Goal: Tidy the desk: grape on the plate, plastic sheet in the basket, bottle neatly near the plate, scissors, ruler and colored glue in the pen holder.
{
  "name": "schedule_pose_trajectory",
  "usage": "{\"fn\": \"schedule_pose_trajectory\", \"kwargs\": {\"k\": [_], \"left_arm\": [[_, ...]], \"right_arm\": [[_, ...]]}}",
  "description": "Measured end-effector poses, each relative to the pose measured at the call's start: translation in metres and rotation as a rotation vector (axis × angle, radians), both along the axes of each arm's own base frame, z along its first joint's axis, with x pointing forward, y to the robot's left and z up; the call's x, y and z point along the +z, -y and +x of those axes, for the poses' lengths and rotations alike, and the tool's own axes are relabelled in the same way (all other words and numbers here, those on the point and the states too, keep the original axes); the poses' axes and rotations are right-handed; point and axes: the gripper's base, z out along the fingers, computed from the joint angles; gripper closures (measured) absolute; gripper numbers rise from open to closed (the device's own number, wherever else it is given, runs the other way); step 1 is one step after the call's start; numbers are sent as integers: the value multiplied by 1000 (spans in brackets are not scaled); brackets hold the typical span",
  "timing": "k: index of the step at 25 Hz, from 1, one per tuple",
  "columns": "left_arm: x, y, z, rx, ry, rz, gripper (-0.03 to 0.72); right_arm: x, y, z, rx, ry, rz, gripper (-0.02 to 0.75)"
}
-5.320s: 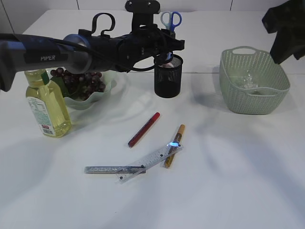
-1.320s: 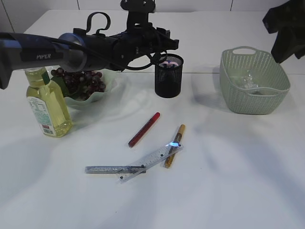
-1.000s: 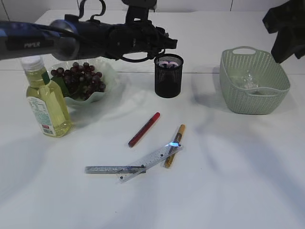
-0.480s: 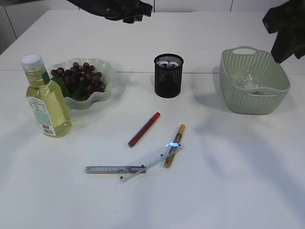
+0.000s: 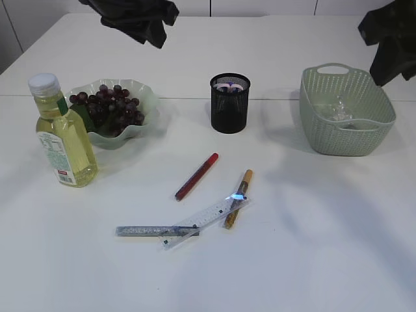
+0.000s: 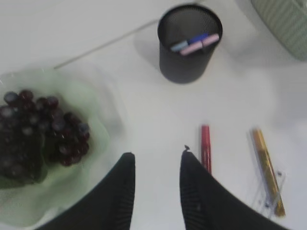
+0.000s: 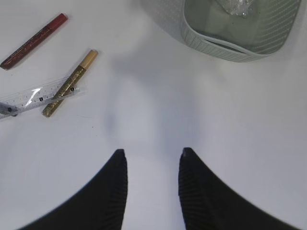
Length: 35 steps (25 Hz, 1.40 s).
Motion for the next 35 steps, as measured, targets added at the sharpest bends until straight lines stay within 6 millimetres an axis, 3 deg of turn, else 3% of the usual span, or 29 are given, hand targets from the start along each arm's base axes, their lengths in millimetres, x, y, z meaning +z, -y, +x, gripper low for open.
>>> {"fn": "schedule_pose_trajectory", "kwargs": {"k": [3,11,19,30,35], "left_arm": [[-6,2,-12,-56,-101,73,449],[-13,29,-46,-238,-239,186,448],[-35,41,-44,-279,-303,204,389],[-53,49,-40,-342,-346,199,358],[-84,55,-44,-385,-427,227,272]], "right_arm": [[0,-1,0,1,-4,11,441],[-10,-9,6,-10,-59,77,441],[-30,-9,23,-47,-126,68,442],[-34,76,43,-335,-125,87,442],[-41,89,48,-365,-143,74,441]]}}
